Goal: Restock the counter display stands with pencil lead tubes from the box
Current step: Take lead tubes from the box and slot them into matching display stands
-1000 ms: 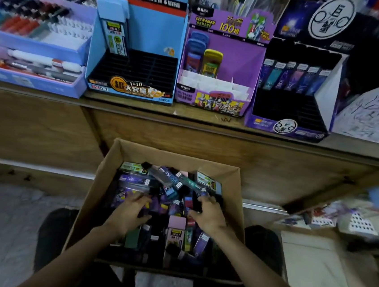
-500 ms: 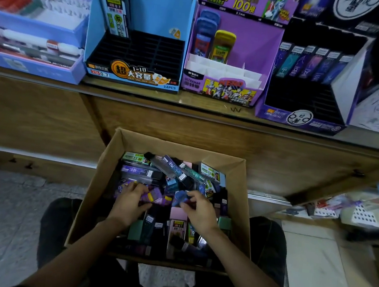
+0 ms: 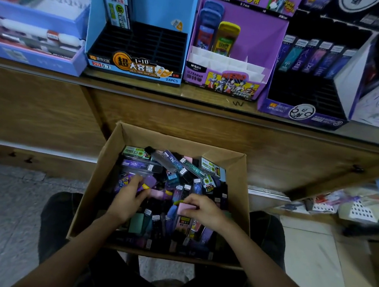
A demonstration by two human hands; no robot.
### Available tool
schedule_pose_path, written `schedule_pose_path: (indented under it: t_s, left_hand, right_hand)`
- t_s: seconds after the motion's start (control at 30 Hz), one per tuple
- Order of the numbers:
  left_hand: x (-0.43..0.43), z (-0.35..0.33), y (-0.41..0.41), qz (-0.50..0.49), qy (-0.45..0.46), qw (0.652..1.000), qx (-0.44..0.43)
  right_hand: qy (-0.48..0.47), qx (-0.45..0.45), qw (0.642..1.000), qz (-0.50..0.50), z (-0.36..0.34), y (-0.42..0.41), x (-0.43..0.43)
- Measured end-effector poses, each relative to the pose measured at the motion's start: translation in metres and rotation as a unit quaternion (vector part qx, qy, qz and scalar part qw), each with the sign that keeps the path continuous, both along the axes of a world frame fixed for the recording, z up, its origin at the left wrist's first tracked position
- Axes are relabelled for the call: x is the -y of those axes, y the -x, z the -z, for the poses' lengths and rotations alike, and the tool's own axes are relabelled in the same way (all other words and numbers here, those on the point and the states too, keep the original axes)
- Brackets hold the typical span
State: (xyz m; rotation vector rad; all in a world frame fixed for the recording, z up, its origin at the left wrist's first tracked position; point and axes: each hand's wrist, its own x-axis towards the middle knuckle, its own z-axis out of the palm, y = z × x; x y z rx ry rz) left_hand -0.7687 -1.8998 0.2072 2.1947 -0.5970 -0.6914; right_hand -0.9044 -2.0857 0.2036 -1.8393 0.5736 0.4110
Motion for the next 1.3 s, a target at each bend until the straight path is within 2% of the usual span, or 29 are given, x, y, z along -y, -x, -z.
schedule_pose_path:
  t_s: [0.1,0.3,0.4,0.5,0.6,0.7,0.77,0.97,1.13,1.3]
  left_hand:
    - [0.006,-0.009,0.001,-0.03,0.042,0.998,-0.02]
    - [0.03,-0.031,0.013,-0.06,0.152,0.972,-0.172]
    - [0.041,-0.048,0.019,-0.014,0.175,0.968,-0.181]
    - [0.057,-0.067,0.024,0.027,0.203,0.961,-0.187]
    - [0.07,-0.085,0.024,0.016,0.235,0.958,-0.164]
    - [0.074,-0.103,0.02,-0.007,0.26,0.95,-0.175]
    - [0.076,-0.115,0.019,-0.006,0.271,0.944,-0.187]
    - [0.086,-0.145,0.017,-0.039,0.305,0.933,-0.185]
    - [0.088,-0.17,0.008,-0.071,0.34,0.924,-0.162]
    - [0.077,-0.192,-0.024,-0.114,0.405,0.904,-0.077]
  right_hand:
    - [-0.03,0.017,0.999,0.028,-0.011,-0.001,0.007]
    - [-0.107,0.122,0.963,0.213,-0.041,-0.006,0.018]
    - [-0.141,0.158,0.943,0.258,-0.056,-0.015,0.019]
    - [-0.215,0.191,0.911,0.297,-0.073,-0.024,0.016]
    - [-0.275,0.23,0.872,0.332,-0.091,-0.031,0.014]
    - [-0.299,0.258,0.853,0.341,-0.108,-0.031,0.015]
    - [-0.286,0.264,0.858,0.336,-0.119,-0.029,0.017]
    - [-0.125,0.246,0.919,0.281,-0.146,-0.022,0.025]
    - [-0.038,0.292,0.92,0.259,-0.187,-0.027,0.035]
    - [0.0,0.351,0.912,0.211,-0.245,-0.051,0.046]
